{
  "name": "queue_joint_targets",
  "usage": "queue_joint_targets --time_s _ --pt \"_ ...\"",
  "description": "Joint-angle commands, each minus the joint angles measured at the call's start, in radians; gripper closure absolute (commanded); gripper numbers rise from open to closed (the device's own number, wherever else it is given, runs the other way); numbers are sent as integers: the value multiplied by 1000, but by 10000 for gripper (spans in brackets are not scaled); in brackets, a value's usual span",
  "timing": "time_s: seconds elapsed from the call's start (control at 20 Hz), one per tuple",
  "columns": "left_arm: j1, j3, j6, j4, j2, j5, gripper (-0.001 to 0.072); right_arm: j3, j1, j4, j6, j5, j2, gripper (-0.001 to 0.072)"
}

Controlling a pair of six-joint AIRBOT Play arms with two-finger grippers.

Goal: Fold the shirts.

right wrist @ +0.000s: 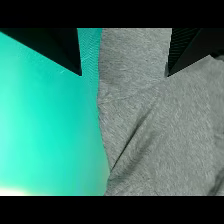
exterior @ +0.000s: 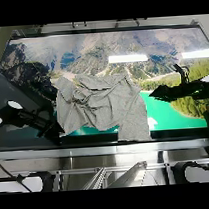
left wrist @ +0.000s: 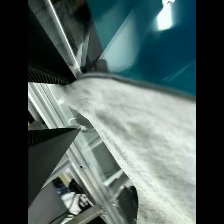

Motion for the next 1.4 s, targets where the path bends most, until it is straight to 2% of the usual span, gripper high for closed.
queue_joint_targets --time_s 0.0,0.1,0.2,0.55,0.6,0.65,0.75,0.9,0.95,1.1,1.2,1.25,1.35 --pt "-100 100 3 11 -100 25 423 -2 -1 3 2 2 0 138" --pt "-124 153 2 14 -117 30 428 -2 0 4 2 -4 -6 139" --pt "-128 180 0 14 -122 31 690 -2 2 4 8 -20 -37 139" --pt "-62 187 0 13 -122 -39 689 58 30 12 71 0 -240 140" --pt "-56 187 0 13 -122 -47 689 71 54 12 85 3 -259 179" --pt "-46 187 1 13 -122 -46 689 84 81 12 85 1 -272 287" --pt "-31 187 4 13 -122 -46 689 118 134 16 99 3 -293 295" --pt "2 187 13 12 -118 -73 689 153 166 16 103 51 -297 653" --pt "17 187 19 11 -107 -93 689 164 162 16 103 89 -288 696" --pt "91 188 26 -42 14 -142 687 169 125 16 92 154 -166 697" --pt "172 189 47 -161 155 -226 688 169 71 58 92 169 -9 698" --pt "212 199 60 -242 229 -266 689 169 38 131 86 180 79 697" --pt "265 236 99 -457 377 -293 689 169 -16 394 31 233 275 697"
